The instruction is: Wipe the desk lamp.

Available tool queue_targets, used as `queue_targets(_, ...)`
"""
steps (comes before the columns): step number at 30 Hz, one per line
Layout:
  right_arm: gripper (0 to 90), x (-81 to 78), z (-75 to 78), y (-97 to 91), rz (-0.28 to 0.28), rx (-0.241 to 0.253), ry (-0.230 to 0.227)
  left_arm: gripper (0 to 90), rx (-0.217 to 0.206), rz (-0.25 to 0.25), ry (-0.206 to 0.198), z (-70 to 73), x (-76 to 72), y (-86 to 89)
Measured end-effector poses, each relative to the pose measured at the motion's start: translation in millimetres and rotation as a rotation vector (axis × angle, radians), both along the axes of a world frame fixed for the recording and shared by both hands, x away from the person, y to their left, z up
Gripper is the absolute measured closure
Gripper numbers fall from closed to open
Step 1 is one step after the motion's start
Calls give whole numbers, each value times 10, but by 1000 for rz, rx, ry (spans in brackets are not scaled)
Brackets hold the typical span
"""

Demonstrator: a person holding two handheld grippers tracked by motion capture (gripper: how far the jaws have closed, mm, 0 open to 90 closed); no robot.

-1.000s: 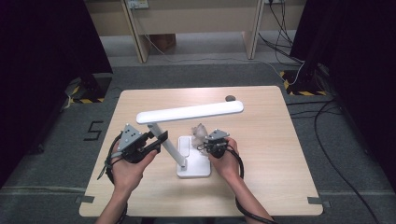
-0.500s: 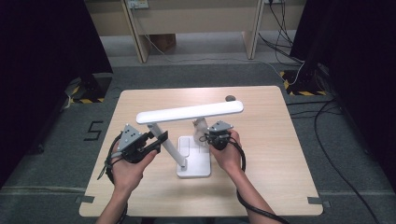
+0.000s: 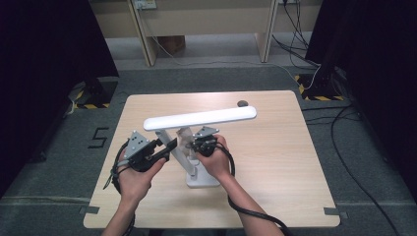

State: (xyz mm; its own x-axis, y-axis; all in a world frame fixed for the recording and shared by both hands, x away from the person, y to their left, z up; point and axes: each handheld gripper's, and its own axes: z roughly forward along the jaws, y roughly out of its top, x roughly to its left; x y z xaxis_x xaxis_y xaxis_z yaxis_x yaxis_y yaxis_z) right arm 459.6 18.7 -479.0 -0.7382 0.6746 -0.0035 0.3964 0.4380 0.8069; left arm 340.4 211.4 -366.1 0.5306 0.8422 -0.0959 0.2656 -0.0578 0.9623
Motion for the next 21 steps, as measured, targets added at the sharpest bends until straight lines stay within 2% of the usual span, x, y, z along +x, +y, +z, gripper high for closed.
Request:
queue_targets(5, 822, 13, -110, 8, -8, -33, -5, 609, -3, -1, 1, -1, 0, 6)
queue_targets(10, 821, 8, -127, -131, -55, -45, 2, 608, -2, 0, 0, -3, -1, -2)
queue_targets(14, 821, 21, -158, -259, -74, -72, -14, 609, -3, 3, 3, -4, -2, -5)
queue_targets(21, 821, 24, -171, -463, -117, -81, -28, 609, -3, 3, 5, -12, -2, -7)
